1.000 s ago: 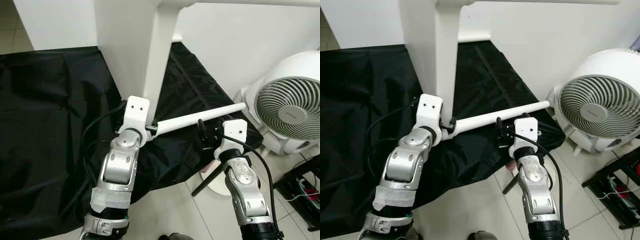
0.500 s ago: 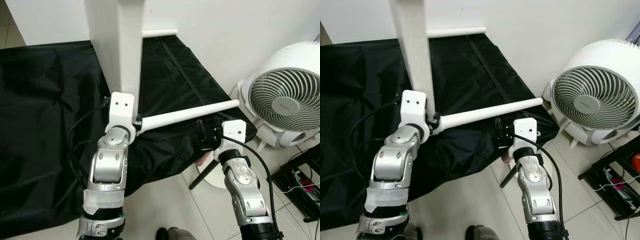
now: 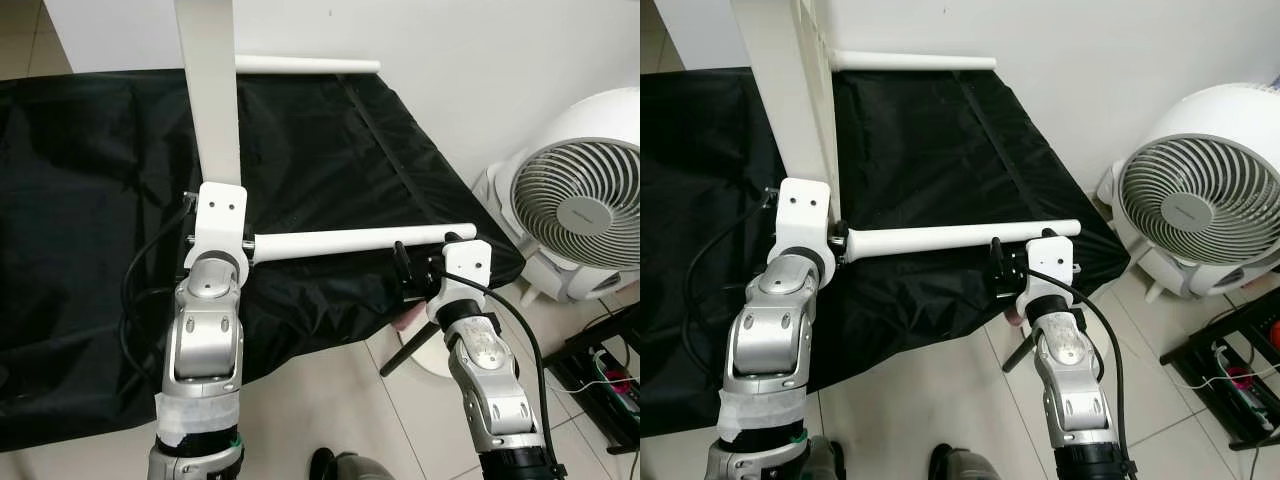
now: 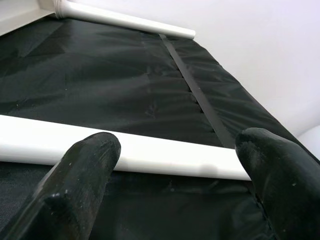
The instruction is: Building children table
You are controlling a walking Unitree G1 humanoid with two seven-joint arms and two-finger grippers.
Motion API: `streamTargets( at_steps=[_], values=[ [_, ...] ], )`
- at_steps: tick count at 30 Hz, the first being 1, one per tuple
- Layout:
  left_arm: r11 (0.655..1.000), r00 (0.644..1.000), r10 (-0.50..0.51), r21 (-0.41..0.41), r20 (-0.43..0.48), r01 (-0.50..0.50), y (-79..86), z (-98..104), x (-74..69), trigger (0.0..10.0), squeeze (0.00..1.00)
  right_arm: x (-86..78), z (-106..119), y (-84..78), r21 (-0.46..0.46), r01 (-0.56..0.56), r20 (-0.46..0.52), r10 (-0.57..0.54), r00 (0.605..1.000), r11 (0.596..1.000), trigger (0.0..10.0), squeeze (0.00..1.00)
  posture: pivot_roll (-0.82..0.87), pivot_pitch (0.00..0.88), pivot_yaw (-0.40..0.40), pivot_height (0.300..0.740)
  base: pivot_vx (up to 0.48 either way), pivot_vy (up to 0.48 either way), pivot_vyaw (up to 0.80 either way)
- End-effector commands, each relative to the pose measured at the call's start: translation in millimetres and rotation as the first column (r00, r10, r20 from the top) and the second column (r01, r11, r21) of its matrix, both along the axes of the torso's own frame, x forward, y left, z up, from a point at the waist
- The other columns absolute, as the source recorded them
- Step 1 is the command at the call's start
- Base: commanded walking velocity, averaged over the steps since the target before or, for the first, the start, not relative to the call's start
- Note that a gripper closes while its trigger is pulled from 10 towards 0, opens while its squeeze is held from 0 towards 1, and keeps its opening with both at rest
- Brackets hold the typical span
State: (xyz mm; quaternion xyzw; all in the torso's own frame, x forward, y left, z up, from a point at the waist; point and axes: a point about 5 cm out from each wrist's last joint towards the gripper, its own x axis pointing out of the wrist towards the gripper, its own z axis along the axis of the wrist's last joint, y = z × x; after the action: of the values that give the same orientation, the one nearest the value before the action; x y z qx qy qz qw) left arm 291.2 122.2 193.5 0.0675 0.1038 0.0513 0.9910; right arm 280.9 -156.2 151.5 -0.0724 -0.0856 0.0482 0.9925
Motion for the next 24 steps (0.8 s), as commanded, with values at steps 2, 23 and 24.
streamTargets(
  at_steps=[2, 23, 24],
  values=[
    [0.912, 0.912, 0.409, -0.016, 0.002, -0.409, 8.8, -8, -19.3, 0.9, 0.0, 0.7, -3, -0.4, -0.01, -0.01, -0.019, 0.01, 1.0, 1.0, 10.0, 0.0, 0.11, 0.123, -0.096, 0.74, 0.0, 0.0, 0.0],
    [0.856, 0.855, 0.516, -0.002, 0.043, -0.516, 29.8, 1, -39.4, 1.0, 0.0, 30.3, -16, 4.6, 0.17, -0.101, -0.118, 0.122, 0.985, 0.98, 10.0, 0.0, 0.17, 0.152, -0.138, 0.74, 0.0, 0.0, 0.0],
    [0.856, 0.855, 0.516, -0.002, 0.043, -0.516, 29.8, 1, -39.4, 1.0, 0.0, 30.3, -16, 4.6, 0.17, -0.101, -0.118, 0.122, 0.985, 0.98, 10.0, 0.0, 0.17, 0.152, -0.138, 0.74, 0.0, 0.0, 0.0]
  ],
)
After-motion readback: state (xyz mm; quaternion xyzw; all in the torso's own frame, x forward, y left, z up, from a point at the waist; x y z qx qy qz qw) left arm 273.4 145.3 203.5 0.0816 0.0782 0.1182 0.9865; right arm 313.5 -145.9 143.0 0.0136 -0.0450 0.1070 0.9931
